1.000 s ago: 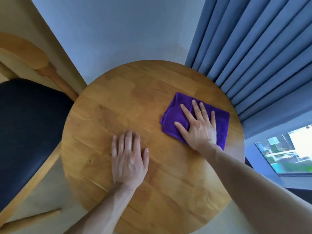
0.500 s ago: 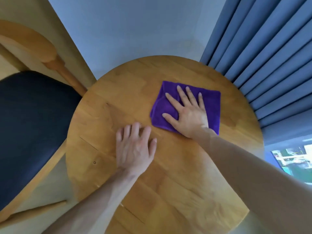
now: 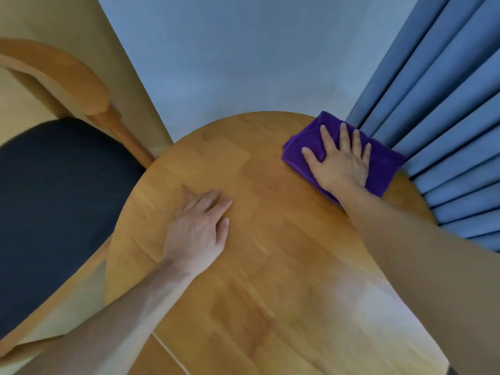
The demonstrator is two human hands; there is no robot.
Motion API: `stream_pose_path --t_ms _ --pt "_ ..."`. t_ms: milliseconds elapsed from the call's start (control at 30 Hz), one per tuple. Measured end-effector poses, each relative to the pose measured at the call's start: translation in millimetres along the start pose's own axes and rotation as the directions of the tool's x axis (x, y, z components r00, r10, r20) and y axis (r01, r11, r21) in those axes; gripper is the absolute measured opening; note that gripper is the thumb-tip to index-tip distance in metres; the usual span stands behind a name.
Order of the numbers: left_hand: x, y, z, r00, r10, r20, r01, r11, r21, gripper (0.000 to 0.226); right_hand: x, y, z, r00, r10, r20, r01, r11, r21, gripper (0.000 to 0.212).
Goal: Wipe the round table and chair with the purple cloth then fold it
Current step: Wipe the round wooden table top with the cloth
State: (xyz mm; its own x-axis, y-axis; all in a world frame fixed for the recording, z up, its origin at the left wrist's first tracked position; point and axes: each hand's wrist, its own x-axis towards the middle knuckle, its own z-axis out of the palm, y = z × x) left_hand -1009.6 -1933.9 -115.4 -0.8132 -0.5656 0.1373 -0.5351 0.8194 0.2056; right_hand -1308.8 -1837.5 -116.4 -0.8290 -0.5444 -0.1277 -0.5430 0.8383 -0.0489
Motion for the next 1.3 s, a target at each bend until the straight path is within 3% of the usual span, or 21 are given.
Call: stream_pose_path --t_ms 100,200,267,400,533,733,867,1000,1100,1200,1300 --pt "0.3 -8.8 -3.2 1.0 0.016 0.008 -0.016 0.999 -0.044 0.041 -6.5 -36.8 0.0 0.985 -0.174 0.006 0.174 0.985 0.013 0.081" --pt "3.0 -16.9 -11.3 0.999 0.001 0.047 0.003 0.997 -0.072 0.049 -42.2 -64.8 5.0 0.905 -0.425 -0.002 0.425 0.905 0.007 0.079" --pt "5.0 -19.7 -15.5 0.997 0.046 0.062 -0.042 0.997 -0.069 0.043 -63.9 -64.8 8.1 0.865 -0.501 0.003 0.501 0.865 -0.018 0.077" --pt "4.9 -24.2 -15.2 0.987 0.11 0.115 -0.101 0.992 -0.081 0.055 -57.3 -31.4 6.5 0.922 -0.387 -0.003 0.387 0.922 -0.034 0.074" --pt "15.7 -29.8 -19.5 0.987 0.143 0.075 -0.14 0.989 -0.047 0.045 -20.4 -19.0 -0.2 0.964 -0.267 0.01 0.267 0.963 -0.042 0.076" --pt "36.1 -28.5 -31.0 0.988 0.145 0.051 -0.141 0.987 -0.081 0.038 27.3 -68.4 -1.8 0.983 -0.184 -0.008 0.184 0.982 -0.033 0.075" --pt "32.9 -30.6 -31.7 0.99 0.122 0.072 -0.111 0.985 -0.135 0.044 40.7 -124.0 -0.6 0.963 -0.269 0.014 0.269 0.963 -0.024 0.068" --pt "33.1 -33.7 -35.6 0.989 0.054 0.14 -0.027 0.982 -0.189 0.05 14.8 -180.0 6.2 0.871 -0.49 0.017 0.491 0.87 -0.05 0.064" --pt "27.6 -34.4 -44.0 0.993 0.017 0.12 0.026 0.937 -0.349 0.035 -27.3 -205.4 12.8 0.752 -0.659 0.032 0.66 0.751 -0.042 0.063" --pt "20.8 -42.0 -61.7 0.994 -0.077 -0.073 0.042 0.919 -0.392 0.03 -60.2 -198.7 17.5 0.608 -0.792 0.055 0.794 0.606 -0.046 0.065" --pt "31.3 -55.7 -70.4 0.945 -0.238 -0.225 0.142 0.917 -0.373 0.025 -66.2 -177.4 16.5 0.527 -0.849 0.043 0.848 0.529 0.029 0.063"
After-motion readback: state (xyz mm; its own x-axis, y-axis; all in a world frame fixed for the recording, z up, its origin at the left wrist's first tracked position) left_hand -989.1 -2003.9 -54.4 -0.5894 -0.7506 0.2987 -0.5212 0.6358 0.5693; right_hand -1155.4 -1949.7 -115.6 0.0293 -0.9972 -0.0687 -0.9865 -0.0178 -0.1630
